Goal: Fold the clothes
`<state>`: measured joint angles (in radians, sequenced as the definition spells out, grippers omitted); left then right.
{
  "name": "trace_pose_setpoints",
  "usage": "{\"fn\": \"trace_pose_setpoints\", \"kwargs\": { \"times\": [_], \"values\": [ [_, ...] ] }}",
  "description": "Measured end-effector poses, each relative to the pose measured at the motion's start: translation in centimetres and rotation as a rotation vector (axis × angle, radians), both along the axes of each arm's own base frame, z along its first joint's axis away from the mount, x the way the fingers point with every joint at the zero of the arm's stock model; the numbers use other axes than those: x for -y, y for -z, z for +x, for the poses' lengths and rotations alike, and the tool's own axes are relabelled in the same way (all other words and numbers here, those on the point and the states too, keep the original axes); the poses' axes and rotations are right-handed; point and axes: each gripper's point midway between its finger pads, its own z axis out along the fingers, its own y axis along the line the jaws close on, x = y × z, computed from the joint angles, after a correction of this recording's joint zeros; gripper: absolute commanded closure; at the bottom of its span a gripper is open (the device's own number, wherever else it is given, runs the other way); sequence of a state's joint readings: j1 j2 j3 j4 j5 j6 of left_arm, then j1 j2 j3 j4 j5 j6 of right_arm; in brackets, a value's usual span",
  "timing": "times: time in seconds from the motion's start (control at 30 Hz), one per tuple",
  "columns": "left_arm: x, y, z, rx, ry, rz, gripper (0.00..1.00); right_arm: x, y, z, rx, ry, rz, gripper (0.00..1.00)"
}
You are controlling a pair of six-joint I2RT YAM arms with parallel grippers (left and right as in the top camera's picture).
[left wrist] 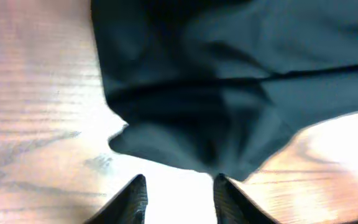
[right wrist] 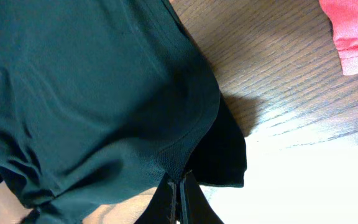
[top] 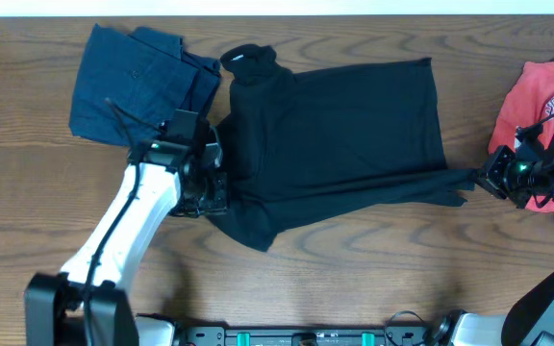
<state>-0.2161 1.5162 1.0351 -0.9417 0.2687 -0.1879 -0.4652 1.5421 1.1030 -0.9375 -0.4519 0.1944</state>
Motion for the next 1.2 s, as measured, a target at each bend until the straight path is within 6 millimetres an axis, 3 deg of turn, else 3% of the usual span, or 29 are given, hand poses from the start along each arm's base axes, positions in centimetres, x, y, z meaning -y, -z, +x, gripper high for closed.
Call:
{"fn": "trace_pose_setpoints", "kwargs": {
  "times": [0.2,0.5,0.67,0.77,1.03,1.2],
  "values": [
    [-1.2,1.7,-3.4,-0.180,0.002,0.065,0.55,0.0,0.0,0.0,0.001,0.000,-0.001,0.99],
    [-1.7,2.5,-5.7,-0.262,0.002,0.086,0.56,0.0,0.0,0.1,0.004,0.000,-0.002,0.99],
    [-0.6,2.8,-4.8,-0.221,0.007,0.035,0.55,0.1,0.0,0.2,0.007,0.000,-0.004,0.99],
    [0.5,4.0,-3.7,-0.147,0.034,0.009,0.51,0.1,0.0,0.2,0.008,0.000,-0.004,0.99],
    [0.9,7.6,-5.3,-0.136,0.019,-0.008,0.51,0.1,0.0,0.2,0.009,0.000,-0.004,0.99],
    [1.4,7.6,-3.8,-0.068,0.012,-0.033,0.51,0.1,-0.1,0.2,0.011,0.000,-0.005,0.99]
  ]
}}
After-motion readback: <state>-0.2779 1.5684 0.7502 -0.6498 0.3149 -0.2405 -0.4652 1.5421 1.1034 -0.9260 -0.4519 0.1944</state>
